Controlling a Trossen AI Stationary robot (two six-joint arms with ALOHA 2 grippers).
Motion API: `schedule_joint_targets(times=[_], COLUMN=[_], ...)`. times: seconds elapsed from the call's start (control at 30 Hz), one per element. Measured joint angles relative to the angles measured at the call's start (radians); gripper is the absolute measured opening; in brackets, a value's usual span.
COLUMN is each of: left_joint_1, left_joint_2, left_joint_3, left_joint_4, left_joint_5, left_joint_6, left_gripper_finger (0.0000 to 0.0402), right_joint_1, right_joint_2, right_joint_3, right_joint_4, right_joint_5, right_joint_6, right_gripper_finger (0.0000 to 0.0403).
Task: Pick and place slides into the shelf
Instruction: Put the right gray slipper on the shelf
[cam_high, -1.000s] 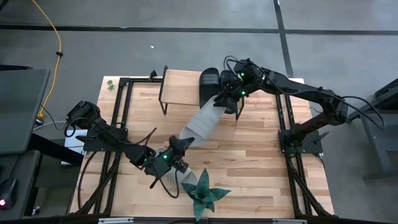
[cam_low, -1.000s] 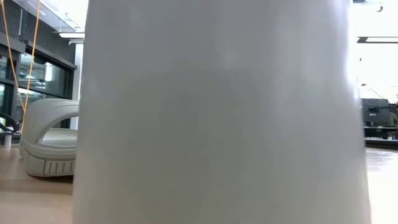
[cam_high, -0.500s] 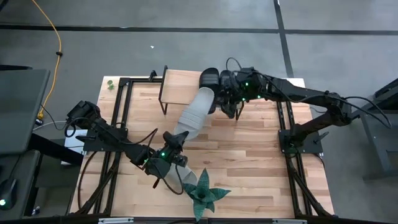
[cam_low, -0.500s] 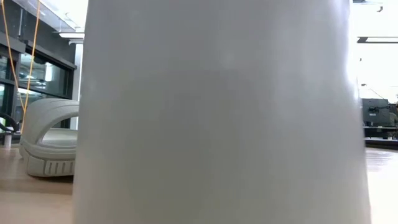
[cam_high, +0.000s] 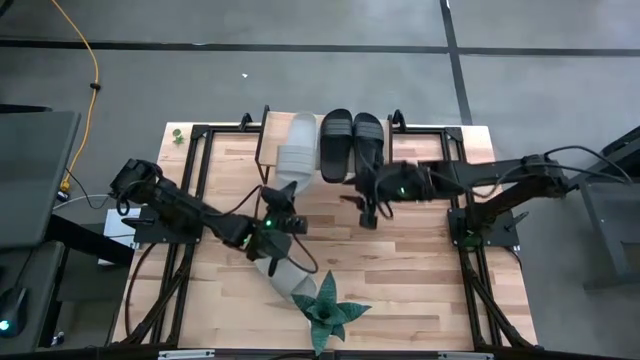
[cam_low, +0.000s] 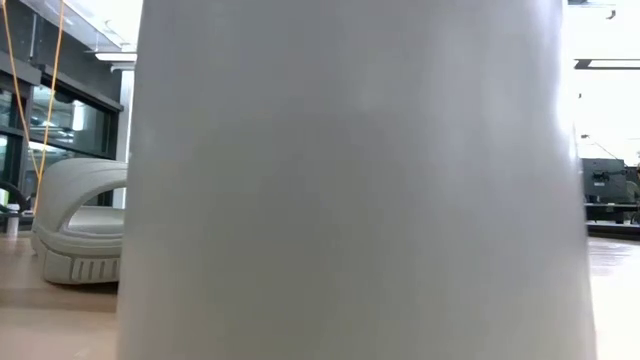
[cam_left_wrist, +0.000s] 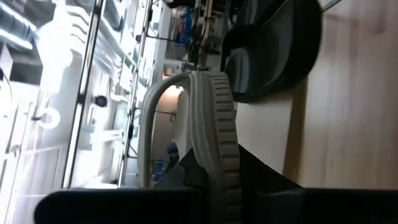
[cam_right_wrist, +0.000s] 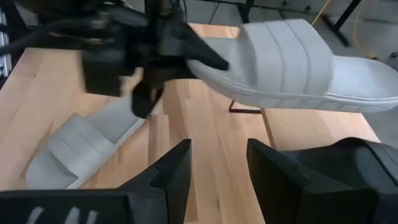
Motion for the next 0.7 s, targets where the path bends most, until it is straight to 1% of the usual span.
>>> schedule_joint_targets(times=[0.07,0.17,0.3,0.47,0.57,0.7], left_joint_1=[0.012,0.026,0.048,0.085,0.111,0.143], left_joint_2=[0.0,0.0,0.0,0.0,0.0,0.0], left_joint_3=[0.0,0.0,0.0,0.0,0.0,0.0], left_joint_4=[-0.006,-0.028,-0.07,-0.143,-0.173,-0.205], left_joint_5=[0.026,0.077,0.086,0.088,0.1,0.122], left_joint_6=[-0.021,-0.047,-0.092,-0.145,-0.188,-0.23], left_gripper_finger=[0.0019,0.0019,0.0019,0.0019,0.0019,0.0019], right_joint_1=[0.051,0.117,0.187,0.237,0.244,0.241], right_joint_2=[0.0,0.005,0.023,0.074,0.102,0.105], right_joint_3=[0.0,0.0,-0.001,-0.001,-0.002,-0.002], right_joint_4=[0.0,0.012,0.023,0.03,0.043,0.076], right_joint_5=[0.06,0.117,0.175,0.181,0.181,0.181], right_joint_6=[0.017,0.04,0.063,0.059,0.026,-0.009], right_gripper_finger=[0.0147,0.0147,0.0147,0.0147,0.0147,0.0147])
